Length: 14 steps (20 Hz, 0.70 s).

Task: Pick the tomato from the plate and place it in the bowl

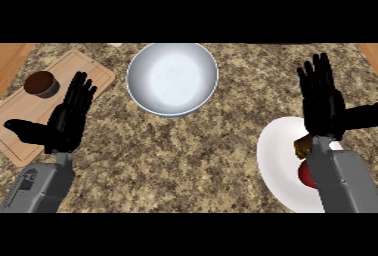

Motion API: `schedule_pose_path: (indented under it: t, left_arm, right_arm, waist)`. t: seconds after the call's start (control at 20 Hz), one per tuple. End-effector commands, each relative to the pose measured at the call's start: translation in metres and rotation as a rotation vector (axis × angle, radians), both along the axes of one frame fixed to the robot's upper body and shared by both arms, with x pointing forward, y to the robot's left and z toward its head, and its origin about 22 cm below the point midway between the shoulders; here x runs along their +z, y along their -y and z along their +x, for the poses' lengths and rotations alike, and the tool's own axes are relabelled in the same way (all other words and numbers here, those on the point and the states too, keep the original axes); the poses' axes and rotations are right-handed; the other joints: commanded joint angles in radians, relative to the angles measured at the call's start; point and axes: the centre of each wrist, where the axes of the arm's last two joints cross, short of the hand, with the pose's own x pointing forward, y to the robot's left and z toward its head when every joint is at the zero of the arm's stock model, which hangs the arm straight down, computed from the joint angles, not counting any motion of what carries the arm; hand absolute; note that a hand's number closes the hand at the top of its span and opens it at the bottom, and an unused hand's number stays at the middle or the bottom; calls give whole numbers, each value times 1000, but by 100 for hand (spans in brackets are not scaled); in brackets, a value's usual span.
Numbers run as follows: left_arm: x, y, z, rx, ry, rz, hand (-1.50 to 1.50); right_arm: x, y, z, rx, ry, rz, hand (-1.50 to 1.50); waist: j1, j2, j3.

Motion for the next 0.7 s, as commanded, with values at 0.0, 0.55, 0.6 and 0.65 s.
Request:
schedule_pose_path:
  t: [0.0,0.55,0.6,0.65]
  left_arm:
    - [9,-13,6,-3,-56,45,0]
    - [18,-17,-2,-100,-270,188,0]
    - [31,-37,-8,-126,-265,180,0]
    - [23,-27,-16,-130,-263,187,0]
  right_arm:
    - [-16,13,-3,-100,-73,-54,150]
    - [-93,29,-115,-632,-155,-636,-150]
    - [-93,28,-121,-647,-110,-683,-150]
    - [-99,2,-121,-625,-89,-704,-150]
  waist:
    - [-10,-23,6]
    - [-43,-32,5]
    - [-27,-34,5]
    - [-12,-32,5]
